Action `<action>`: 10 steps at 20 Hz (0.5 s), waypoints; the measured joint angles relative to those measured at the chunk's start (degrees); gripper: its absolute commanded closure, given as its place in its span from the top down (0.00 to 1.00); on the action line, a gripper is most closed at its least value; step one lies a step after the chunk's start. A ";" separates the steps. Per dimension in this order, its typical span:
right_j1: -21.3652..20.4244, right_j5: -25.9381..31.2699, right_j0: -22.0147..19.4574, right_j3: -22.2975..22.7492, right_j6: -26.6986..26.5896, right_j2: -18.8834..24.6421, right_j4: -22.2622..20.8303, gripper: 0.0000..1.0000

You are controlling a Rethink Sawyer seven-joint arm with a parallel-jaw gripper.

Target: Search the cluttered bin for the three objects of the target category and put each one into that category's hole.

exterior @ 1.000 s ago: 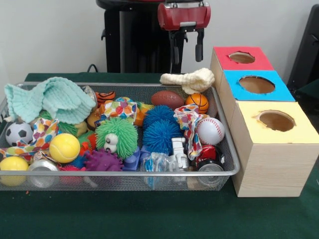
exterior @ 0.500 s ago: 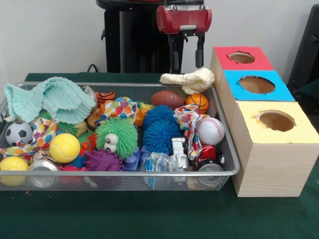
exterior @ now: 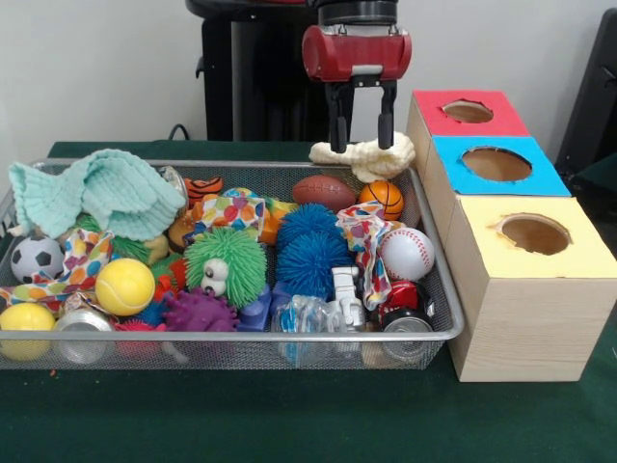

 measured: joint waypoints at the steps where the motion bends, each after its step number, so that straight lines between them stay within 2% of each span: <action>1: 0.75 0.00 0.08 -1.36 0.00 -0.18 -1.02 1.00; 10: 4.48 0.01 0.54 -7.57 0.00 -1.33 -5.30 1.00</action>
